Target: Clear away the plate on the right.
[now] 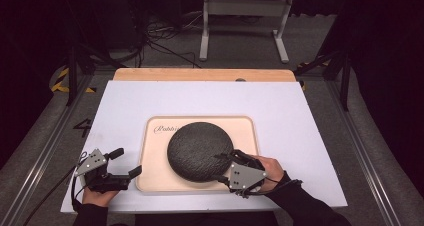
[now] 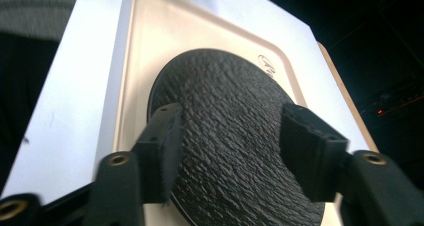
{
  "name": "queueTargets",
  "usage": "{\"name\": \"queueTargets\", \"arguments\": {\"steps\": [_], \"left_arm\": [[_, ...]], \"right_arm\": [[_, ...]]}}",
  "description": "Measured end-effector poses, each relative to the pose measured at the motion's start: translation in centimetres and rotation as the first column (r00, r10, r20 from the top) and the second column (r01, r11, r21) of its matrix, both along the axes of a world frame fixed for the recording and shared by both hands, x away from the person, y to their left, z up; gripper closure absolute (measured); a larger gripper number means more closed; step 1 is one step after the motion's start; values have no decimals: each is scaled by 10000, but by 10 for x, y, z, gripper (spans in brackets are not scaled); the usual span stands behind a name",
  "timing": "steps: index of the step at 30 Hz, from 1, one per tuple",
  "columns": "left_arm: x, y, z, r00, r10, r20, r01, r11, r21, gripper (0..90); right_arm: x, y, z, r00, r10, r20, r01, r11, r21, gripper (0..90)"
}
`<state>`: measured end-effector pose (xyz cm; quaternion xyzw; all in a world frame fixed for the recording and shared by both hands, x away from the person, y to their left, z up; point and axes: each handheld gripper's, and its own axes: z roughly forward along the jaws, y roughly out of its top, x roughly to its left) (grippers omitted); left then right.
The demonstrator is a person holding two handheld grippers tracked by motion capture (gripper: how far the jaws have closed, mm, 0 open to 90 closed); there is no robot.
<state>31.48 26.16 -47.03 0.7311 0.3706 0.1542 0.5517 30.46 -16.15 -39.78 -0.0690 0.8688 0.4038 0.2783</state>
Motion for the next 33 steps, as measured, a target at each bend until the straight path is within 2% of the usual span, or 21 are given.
{"name": "queueTargets", "arguments": {"steps": [4, 5, 7, 11, 17, 22, 28, 33], "left_arm": [[0, 0, 0, 10000, 8, 1, -8, 10000, 6, 20], [0, 0, 0, 10000, 8, 1, -8, 10000, 6, 19], [0, 0, 0, 10000, 22, 1, -22, 10000, -2, 19], [0, 0, 0, 10000, 28, 10, -28, 10000, -26, 17], [0, 0, 0, 10000, 29, -21, -30, 10000, -45, 16], [1, 0, 0, 10000, 21, -8, -21, 10000, -23, 16], [1, 0, 0, 10000, -27, -32, 27, 10000, -32, 16], [1, 0, 0, 10000, -38, -35, 38, 10000, -25, 16]], "right_arm": [[8, -11, 4, 9955, -143, -938, 242, 9942, 1048, 289], [8, -11, 4, 9955, -143, -938, 242, 9942, 1048, 289], [13, -18, 5, 9900, -143, -1402, 377, 9854, 1657, 230], [20, -30, 7, 9772, 46, -2125, 473, 9700, 2384, 134], [24, -47, 9, 9681, -389, -2476, 1132, 9492, 2936, 71], [28, -64, 13, 9611, -505, -2715, 1450, 9290, 3404, 50], [32, -80, 15, 9535, -818, -2902, 1889, 9123, 3633, 42], [40, -96, 16, 9408, -1231, -3158, 2437, 8932, 3779, 41]]}}
